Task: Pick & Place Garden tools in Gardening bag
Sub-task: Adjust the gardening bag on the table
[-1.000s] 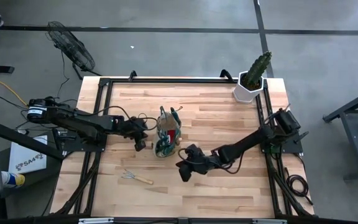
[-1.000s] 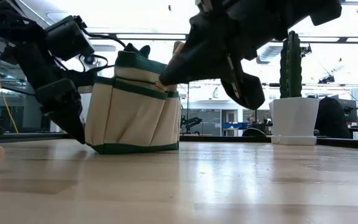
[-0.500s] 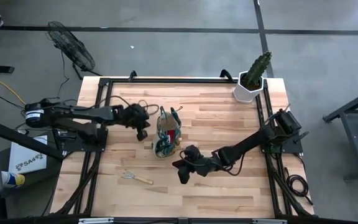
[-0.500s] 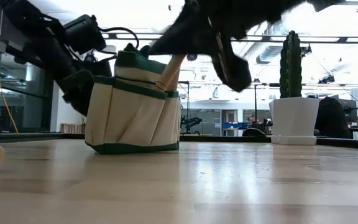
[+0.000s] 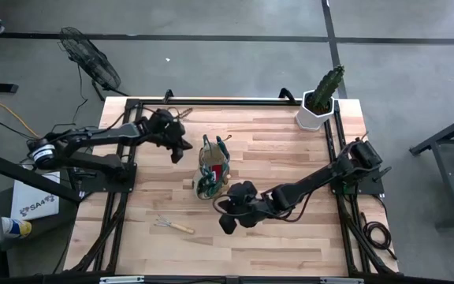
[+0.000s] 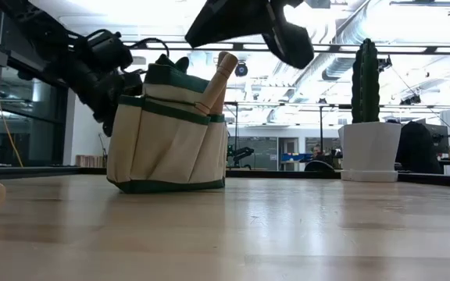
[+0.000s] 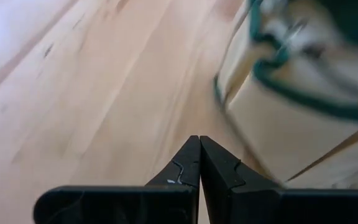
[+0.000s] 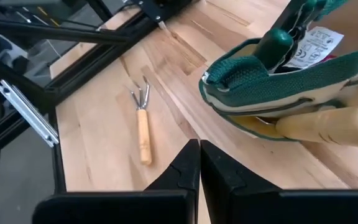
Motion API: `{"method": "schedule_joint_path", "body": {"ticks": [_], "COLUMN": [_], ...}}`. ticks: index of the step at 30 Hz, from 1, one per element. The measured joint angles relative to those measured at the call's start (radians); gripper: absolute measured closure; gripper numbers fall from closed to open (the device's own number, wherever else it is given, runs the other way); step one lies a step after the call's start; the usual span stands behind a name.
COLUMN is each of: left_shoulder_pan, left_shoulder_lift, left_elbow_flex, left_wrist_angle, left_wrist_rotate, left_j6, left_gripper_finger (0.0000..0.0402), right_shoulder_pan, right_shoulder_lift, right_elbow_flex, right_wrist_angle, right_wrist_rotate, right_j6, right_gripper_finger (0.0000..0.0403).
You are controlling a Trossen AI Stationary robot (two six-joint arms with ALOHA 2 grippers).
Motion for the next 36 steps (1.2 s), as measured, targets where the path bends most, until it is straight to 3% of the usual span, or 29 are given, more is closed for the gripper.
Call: {"method": "schedule_joint_path", "body": {"ticks": [5,15,22,29,36], "left_shoulder_pan": [0.075,0.107,0.114,0.114,0.117], "left_shoulder_lift": [0.000,0.005,0.082,0.227,0.322], "left_elbow_flex": [0.001,0.001,0.071,0.164,0.200], "left_wrist_angle": [0.096,0.224,0.257,0.256,0.253], "left_wrist_rotate": [0.154,0.183,0.182,0.200,0.218], "left_j6": [-0.033,-0.063,-0.054,-0.024,0.032], "left_gripper_finger": [0.0401,0.0401,0.0401,0.0402,0.0402], "right_shoulder_pan": [-0.005,-0.004,0.045,0.098,0.114], "right_shoulder_lift": [-0.008,-0.054,-0.043,-0.013,0.113], "right_elbow_flex": [0.049,0.071,0.071,0.070,0.070], "right_wrist_angle": [-0.099,-0.306,-0.282,-0.262,-0.042], "right_wrist_rotate": [0.034,0.098,0.098,0.175,0.160], "right_j6": [0.045,0.325,0.294,0.294,0.292], "right_gripper_finger": [0.0399,0.0399,0.0399,0.0399,0.0399]}}
